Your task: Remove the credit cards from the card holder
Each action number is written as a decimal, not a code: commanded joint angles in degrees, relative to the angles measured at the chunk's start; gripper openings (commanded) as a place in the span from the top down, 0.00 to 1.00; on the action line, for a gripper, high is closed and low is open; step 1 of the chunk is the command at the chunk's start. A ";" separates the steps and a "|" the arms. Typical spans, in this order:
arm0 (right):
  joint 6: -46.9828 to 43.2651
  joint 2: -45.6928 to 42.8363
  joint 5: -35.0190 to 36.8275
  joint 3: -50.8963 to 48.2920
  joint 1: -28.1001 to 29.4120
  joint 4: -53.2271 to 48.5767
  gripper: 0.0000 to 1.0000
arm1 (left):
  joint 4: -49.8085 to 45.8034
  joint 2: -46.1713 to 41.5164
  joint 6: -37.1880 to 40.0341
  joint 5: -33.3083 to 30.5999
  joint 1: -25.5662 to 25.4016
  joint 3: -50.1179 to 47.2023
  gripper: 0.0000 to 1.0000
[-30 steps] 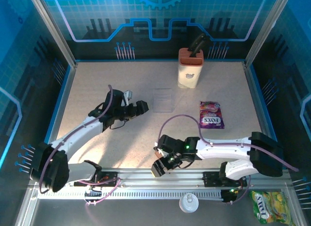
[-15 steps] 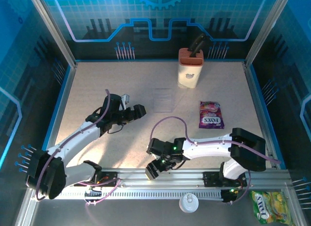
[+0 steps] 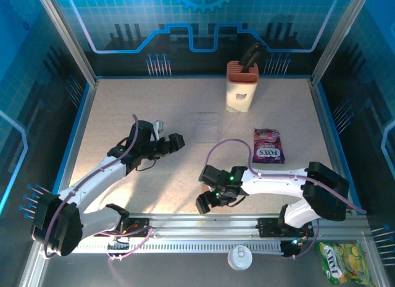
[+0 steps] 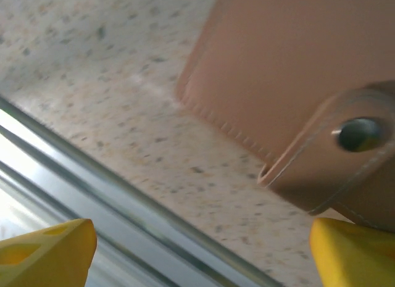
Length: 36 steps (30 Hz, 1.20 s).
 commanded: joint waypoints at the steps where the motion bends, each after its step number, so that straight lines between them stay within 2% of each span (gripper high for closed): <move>1: -1.28 -1.95 1.46 -1.54 -3.50 -1.77 0.09 | -1.20 -1.72 -1.32 0.90 -0.32 -1.38 0.08; 8: -4.17 0.63 -1.06 -0.12 -10.92 2.32 0.08 | -0.89 -3.07 -3.05 1.54 -0.41 -3.52 0.08; 16: -7.47 8.47 -2.22 9.17 -14.90 3.08 0.08 | -1.17 -5.21 -5.18 1.60 -1.33 -6.02 0.08; 19: -7.67 11.57 -2.14 13.27 -14.54 2.59 0.08 | -0.95 -6.49 -5.89 1.02 -1.66 -7.48 0.08; 23: -5.79 13.89 4.58 17.58 -12.56 -2.74 0.07 | -0.73 -7.24 -7.15 0.36 -2.48 -8.92 0.08; 26: -3.56 13.26 9.71 17.35 -10.46 -4.48 0.06 | -1.23 -8.32 -7.56 -0.89 -3.30 -9.84 0.08; 27: -2.65 12.76 11.33 16.88 -9.56 -4.70 0.01 | -1.27 -8.91 -7.77 -1.52 -3.42 -10.39 0.08; 31: 0.55 12.38 15.87 16.70 -6.49 -7.46 0.00 | -1.28 -10.33 -8.64 -3.33 -3.44 -12.21 0.08; 36: 4.25 14.17 17.77 17.36 -5.37 -9.30 0.00 | -0.95 -10.43 -8.84 -4.58 -3.44 -12.86 0.09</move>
